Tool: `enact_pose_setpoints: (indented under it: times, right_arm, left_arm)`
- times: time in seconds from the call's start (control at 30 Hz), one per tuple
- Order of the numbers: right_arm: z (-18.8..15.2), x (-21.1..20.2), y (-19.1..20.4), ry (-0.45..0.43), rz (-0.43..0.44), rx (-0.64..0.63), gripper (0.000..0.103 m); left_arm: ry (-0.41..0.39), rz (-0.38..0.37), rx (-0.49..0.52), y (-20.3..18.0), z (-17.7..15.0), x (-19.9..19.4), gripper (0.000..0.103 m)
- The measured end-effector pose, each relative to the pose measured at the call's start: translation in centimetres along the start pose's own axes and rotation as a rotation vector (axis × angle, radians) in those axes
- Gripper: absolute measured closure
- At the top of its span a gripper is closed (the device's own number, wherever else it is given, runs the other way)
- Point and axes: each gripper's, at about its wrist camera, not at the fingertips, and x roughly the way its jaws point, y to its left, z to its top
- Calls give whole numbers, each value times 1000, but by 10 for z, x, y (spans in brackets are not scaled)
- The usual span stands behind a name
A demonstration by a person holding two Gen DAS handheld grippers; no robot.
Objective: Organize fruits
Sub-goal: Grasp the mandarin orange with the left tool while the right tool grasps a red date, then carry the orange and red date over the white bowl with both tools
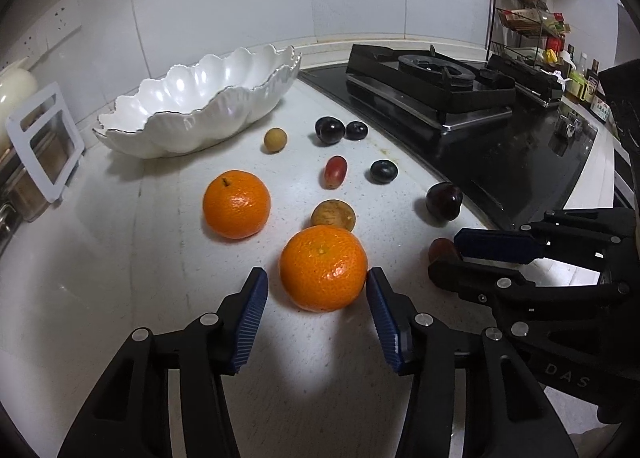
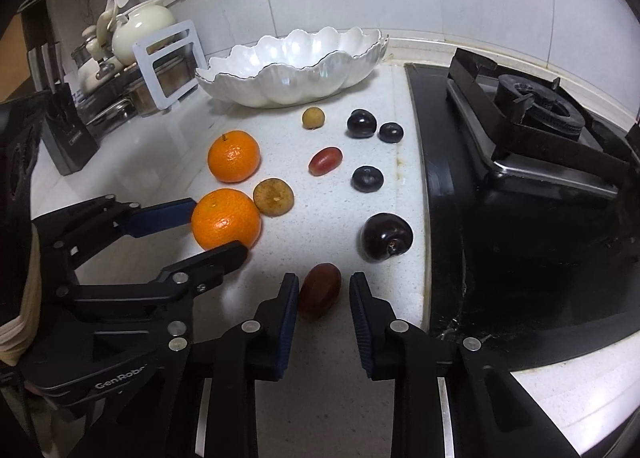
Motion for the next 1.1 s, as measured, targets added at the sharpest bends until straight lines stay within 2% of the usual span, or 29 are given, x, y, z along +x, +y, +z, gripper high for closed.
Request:
enact_pose_setpoints:
  times: [0.23,0.53,0.87,1.1]
  right_arm:
    - [2,3,1,10,23,-12,81]
    - [12,-4,5,-12,20,-38,83]
    - [42,-20,12,-83,-19,-47,83]
    - [64,-27,12,-138,-8,-69,83]
  left_arm:
    - [11,8,11,-4,2,6,59]
    - [14,15,-101,8,3,-7,60]
    - [-65,55,-176,33,25,-35,60]
    - [-108,106,-207,42,46,-46,61]
